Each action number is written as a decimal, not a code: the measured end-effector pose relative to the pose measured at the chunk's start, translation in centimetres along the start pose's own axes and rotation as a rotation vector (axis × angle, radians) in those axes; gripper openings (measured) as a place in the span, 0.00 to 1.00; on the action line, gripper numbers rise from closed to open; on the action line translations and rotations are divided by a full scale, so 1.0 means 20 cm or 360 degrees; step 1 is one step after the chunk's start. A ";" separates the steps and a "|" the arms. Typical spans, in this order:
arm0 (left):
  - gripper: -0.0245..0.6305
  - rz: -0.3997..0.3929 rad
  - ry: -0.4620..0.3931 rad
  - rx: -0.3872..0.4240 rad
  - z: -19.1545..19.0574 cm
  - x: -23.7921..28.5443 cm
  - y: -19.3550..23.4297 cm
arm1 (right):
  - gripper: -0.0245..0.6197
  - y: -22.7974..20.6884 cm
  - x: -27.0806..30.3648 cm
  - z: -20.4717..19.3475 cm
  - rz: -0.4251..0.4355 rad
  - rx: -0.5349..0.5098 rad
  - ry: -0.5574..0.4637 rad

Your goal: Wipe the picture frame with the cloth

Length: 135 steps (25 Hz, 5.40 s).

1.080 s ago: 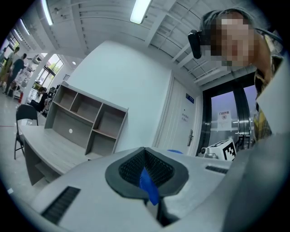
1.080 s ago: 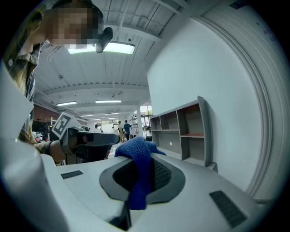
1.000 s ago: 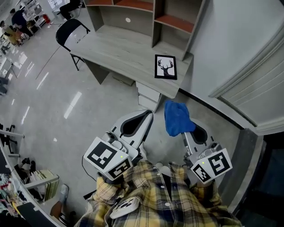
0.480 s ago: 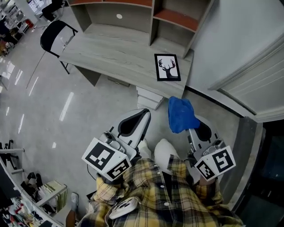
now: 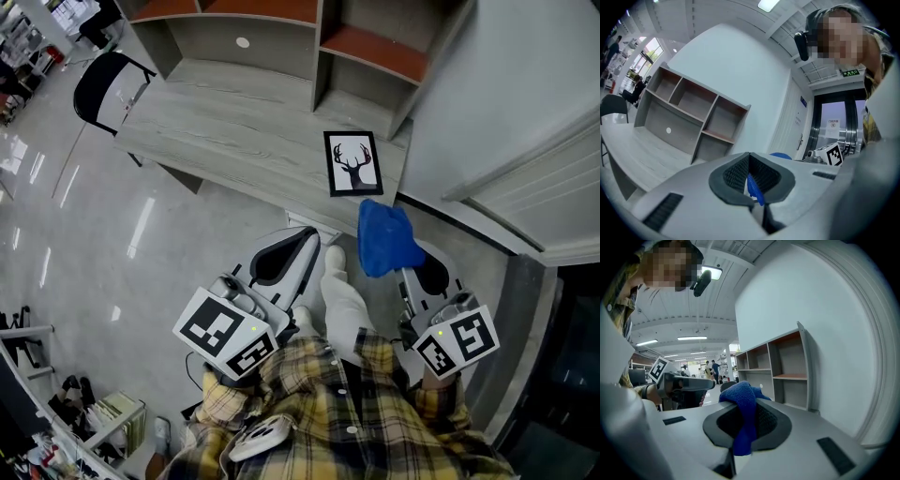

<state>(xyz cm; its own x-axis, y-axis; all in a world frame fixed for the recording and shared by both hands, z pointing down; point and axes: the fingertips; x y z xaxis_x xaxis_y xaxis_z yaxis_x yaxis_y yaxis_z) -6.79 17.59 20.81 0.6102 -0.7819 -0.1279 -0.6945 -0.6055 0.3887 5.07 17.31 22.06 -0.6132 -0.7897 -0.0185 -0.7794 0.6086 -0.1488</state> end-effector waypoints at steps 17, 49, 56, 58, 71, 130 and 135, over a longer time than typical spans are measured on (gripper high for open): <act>0.04 0.0169 -0.0018 0.0015 0.11 0.95 0.53 | 0.09 -0.80 0.80 0.15 0.0201 -0.0027 0.0032; 0.20 0.0378 0.0819 -0.0474 -1.17 0.98 1.22 | 0.09 -1.06 1.11 -0.66 0.0035 0.0200 0.0428; 0.21 0.0430 0.0995 -0.0456 -1.42 0.90 1.23 | 0.09 -1.10 1.12 -0.79 0.0054 0.0239 0.0471; 0.22 0.0448 0.1030 -0.0435 -1.47 0.88 1.24 | 0.09 -1.11 1.12 -0.82 0.0059 0.0243 0.0475; 0.20 0.0494 0.1092 -0.0317 -1.53 0.87 1.25 | 0.09 -1.09 1.19 -0.88 0.0131 0.0181 0.0468; 0.17 0.0518 0.1100 -0.0470 -1.55 0.90 1.23 | 0.09 -1.46 1.00 -1.29 0.0328 -0.0832 0.1058; 0.17 0.0565 0.1143 -0.0435 -1.56 0.87 1.24 | 0.09 -1.37 1.03 -0.98 0.0254 -0.0755 0.0848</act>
<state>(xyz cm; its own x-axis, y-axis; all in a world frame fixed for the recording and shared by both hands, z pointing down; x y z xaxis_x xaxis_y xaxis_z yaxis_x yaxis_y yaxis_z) -1.47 -6.49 56.62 0.5314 -0.5790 0.6184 -0.8305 -0.2124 0.5149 11.29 -14.22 45.10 -0.6091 -0.6177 0.4974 -0.5734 0.7763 0.2620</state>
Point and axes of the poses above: the fingertips, and each gripper's own axes: x forward along the fingers, y to its left, z out of its top, and after that the axes turned 14 degrees about -y, right-handed
